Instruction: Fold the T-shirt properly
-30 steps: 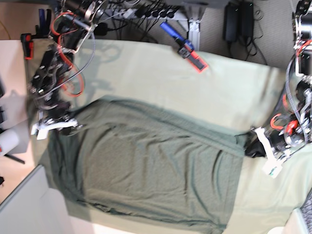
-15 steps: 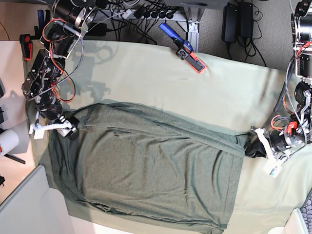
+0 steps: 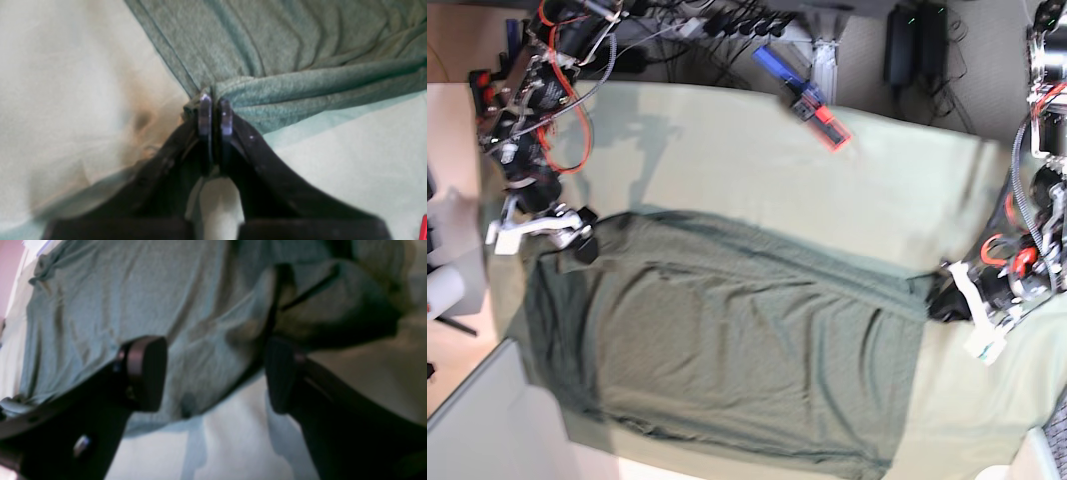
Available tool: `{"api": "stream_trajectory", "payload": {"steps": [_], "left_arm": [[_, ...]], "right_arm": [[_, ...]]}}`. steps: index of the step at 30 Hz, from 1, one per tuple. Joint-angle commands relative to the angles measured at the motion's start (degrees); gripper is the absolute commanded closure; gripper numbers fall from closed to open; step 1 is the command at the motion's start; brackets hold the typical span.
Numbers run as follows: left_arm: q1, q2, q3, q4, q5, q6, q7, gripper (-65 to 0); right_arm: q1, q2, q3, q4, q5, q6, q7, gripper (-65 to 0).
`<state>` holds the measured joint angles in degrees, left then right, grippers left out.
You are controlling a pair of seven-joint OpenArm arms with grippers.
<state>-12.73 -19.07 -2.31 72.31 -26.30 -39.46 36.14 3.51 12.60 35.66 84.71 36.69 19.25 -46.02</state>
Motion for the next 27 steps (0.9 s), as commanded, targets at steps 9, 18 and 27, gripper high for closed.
{"api": "stream_trajectory", "payload": {"steps": [9, 18, 27], "left_arm": [[-1.4, -0.6, -0.3, 0.9, -1.8, -0.5, -1.2, 0.0], [-1.4, -0.6, -0.3, 0.9, -1.7, -0.5, -1.2, 0.0], [-1.4, -0.6, -0.3, 0.9, -1.7, -0.5, -1.1, 0.0]], "right_arm": [[-1.2, -4.6, 0.2, -1.7, -1.6, 0.7, 6.9, -44.3], [-0.4, -4.9, 0.2, -1.8, -3.6, -0.2, 10.0, -24.9], [1.0, -4.9, 0.2, -3.8, -5.9, -0.6, 11.7, -11.9]]}}
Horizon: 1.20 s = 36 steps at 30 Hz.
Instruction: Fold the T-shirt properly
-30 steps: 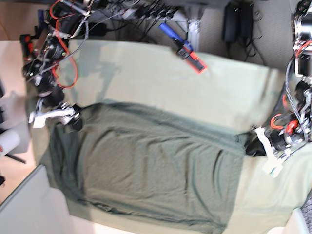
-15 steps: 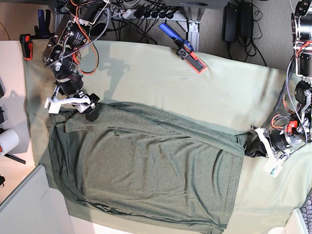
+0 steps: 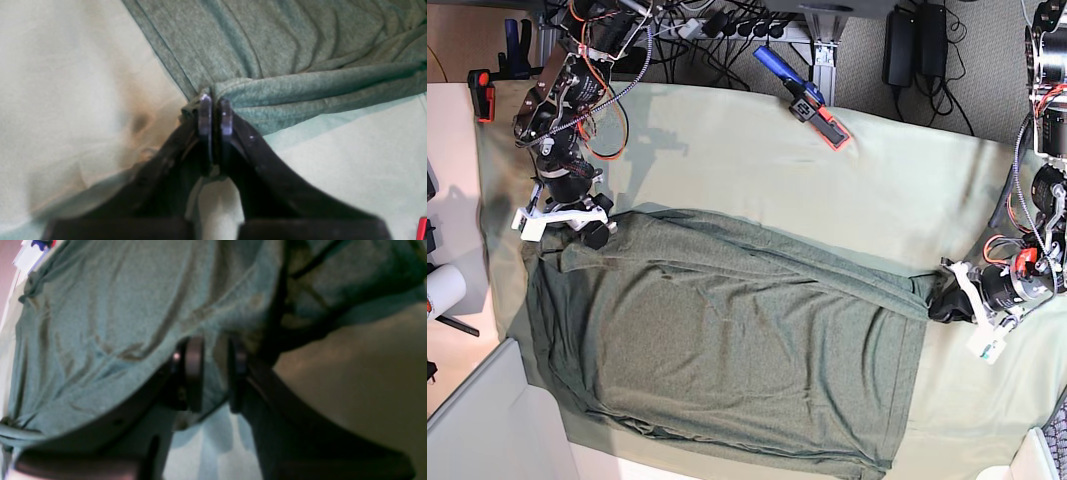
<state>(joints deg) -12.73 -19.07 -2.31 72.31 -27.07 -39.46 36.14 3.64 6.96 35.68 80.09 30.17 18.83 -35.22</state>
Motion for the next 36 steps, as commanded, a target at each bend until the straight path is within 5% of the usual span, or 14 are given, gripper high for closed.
{"api": "stream_trajectory", "payload": {"steps": [1, 7, 20, 22, 25, 28, 36], "left_arm": [[-1.4, -0.6, -0.3, 0.9, -1.0, -0.5, -1.1, 0.0], [-1.3, -0.6, -0.3, 0.9, -1.0, -0.5, -0.1, 0.0], [-1.4, -0.6, -0.3, 0.9, -2.3, -0.5, 0.1, 0.0], [-1.3, -0.6, -0.3, 0.9, -2.2, -0.5, 0.2, 0.0], [-1.4, -0.6, -0.3, 0.9, -2.2, -0.5, 0.3, 0.0], [-1.4, -0.6, -0.3, 0.9, -2.2, -0.5, 0.3, 0.0], [-1.4, -0.9, -0.3, 0.9, -2.2, -0.5, 0.3, 0.0]], "right_arm": [[0.9, 0.8, 0.2, 0.6, 0.5, -0.2, 0.7, -12.4], [0.6, 0.8, 0.6, 0.5, 0.3, -0.2, 0.2, -37.8], [0.9, 0.8, -1.3, -0.9, 0.6, -1.7, 1.8, -38.7], [0.9, 0.8, -2.1, -0.9, 0.6, -1.7, 1.9, -33.1], [0.9, 0.8, -2.8, -0.9, 0.6, -1.7, 2.4, -12.5], [0.9, 0.8, -2.8, -0.9, -0.9, -1.6, 3.7, 0.0], [2.0, 0.8, -2.2, 0.7, -0.7, -1.3, 3.7, 0.0]]}}
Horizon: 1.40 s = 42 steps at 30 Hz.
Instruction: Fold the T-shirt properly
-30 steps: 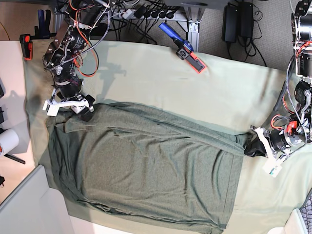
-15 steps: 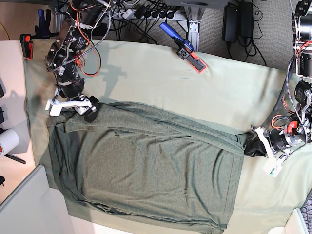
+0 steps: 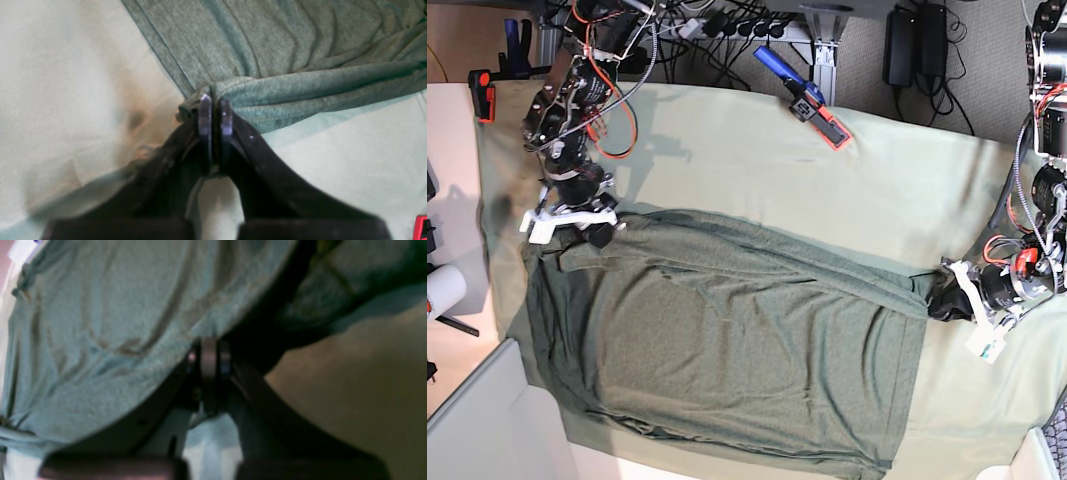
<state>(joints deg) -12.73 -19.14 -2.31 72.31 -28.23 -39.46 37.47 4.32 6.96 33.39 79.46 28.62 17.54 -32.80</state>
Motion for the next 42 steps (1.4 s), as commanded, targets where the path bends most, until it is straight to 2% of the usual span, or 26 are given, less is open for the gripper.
{"api": "stream_trajectory", "payload": {"steps": [1, 12, 21, 25, 30, 31, 32, 35, 37, 40, 42], "left_arm": [[-1.4, -1.0, -0.3, 0.9, -1.1, -0.5, -1.0, 0.0], [-1.4, -1.0, -0.3, 0.8, -0.9, -0.5, -1.1, 0.0], [-1.7, -1.0, -0.3, -2.9, 2.4, -0.5, -6.3, -0.2], [-1.7, -1.0, -0.3, -4.1, 2.4, -0.5, -7.3, -11.7], [-1.7, -0.8, -0.3, -4.2, 2.4, -0.5, -9.0, -12.3], [-1.7, -0.9, -0.3, -4.2, 2.4, -0.5, -9.0, -14.3], [-1.7, -0.9, -0.3, -4.2, 2.4, -0.5, -9.0, -18.1], [-1.7, -0.9, -0.3, -4.2, 2.4, -0.5, -9.0, -34.5], [-1.7, -0.9, -0.3, -4.2, 2.4, -0.5, -9.0, -38.0], [-1.5, -0.9, -0.3, -4.2, 1.9, -0.5, -9.0, -38.0], [-1.5, -0.9, -0.4, -4.2, 0.5, 0.6, -8.5, -38.0]], "right_arm": [[2.1, 0.8, 0.1, 1.3, 0.8, 0.0, 1.3, 0.0], [11.2, 1.2, -0.1, -0.8, -5.4, 0.0, 1.4, 0.0], [17.0, 5.2, -3.8, -13.7, -5.7, 2.2, 3.3, 0.0], [17.2, 5.6, -3.8, -14.6, -6.4, 2.3, 4.1, 0.0], [17.0, 5.7, -3.8, -14.7, -7.9, 2.2, 4.5, 0.0], [17.0, 5.7, -3.8, -14.7, -7.9, 2.2, 4.5, 0.0], [17.1, 5.7, -3.8, -14.7, -7.8, 2.2, 4.5, 0.0], [17.1, 5.7, -3.8, -14.7, -7.8, 2.2, 4.6, 0.0], [17.0, 5.7, -3.8, -14.7, -7.8, 2.2, 4.5, -10.1], [16.8, 5.7, -3.8, -14.6, -7.1, 2.2, 4.5, -25.4], [16.8, 5.7, -3.8, -14.6, -6.6, 2.3, 4.3, -31.4]]}}
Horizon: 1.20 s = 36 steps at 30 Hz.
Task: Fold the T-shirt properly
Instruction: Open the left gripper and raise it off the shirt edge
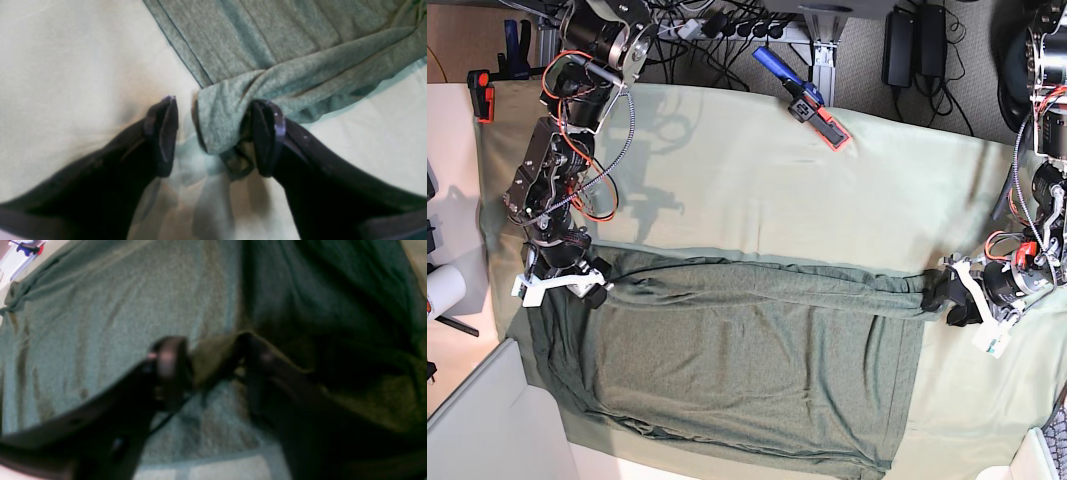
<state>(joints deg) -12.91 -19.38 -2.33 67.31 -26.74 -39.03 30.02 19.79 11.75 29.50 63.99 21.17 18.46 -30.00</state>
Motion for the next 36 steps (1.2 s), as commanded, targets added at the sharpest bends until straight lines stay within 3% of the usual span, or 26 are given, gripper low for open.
{"api": "stream_trajectory", "payload": {"steps": [1, 5, 10, 15, 19, 26, 36], "left_arm": [[-1.3, -0.6, -0.7, 0.8, -2.4, 0.9, -0.8, -38.0], [-1.3, -0.6, -5.5, 0.8, -11.6, -1.0, 0.3, -38.0], [-1.3, -0.6, -12.8, 0.8, -20.5, -1.0, 6.9, -38.0], [1.4, -0.5, -14.0, 1.2, -27.8, -1.0, 10.0, -38.0], [6.1, 1.0, -14.0, 3.2, -29.4, -1.0, 10.1, -38.0], [13.1, 7.2, -14.0, 10.2, -28.7, -1.0, 10.1, -38.0], [14.7, 14.5, -13.9, 11.3, -26.9, -1.0, 10.1, -38.0]], "right_arm": [[1.3, 1.0, 0.1, 1.1, 1.5, 1.3, 0.7, -31.7], [1.1, 0.9, 1.5, 6.1, 5.2, 1.5, -5.7, -31.7], [-0.5, 1.1, 5.0, 16.5, 6.6, 1.5, -7.3, -31.7], [-2.9, 2.8, 7.8, 18.9, 8.9, 1.5, -10.4, -31.7], [-7.5, 2.8, 11.8, 18.8, 10.8, 1.5, -10.4, -31.7], [-15.2, 2.7, 19.1, 18.8, 14.0, 1.5, -10.3, -31.7], [-17.8, 2.7, 19.6, 15.4, 12.7, 1.5, -9.7, -31.7]]}}
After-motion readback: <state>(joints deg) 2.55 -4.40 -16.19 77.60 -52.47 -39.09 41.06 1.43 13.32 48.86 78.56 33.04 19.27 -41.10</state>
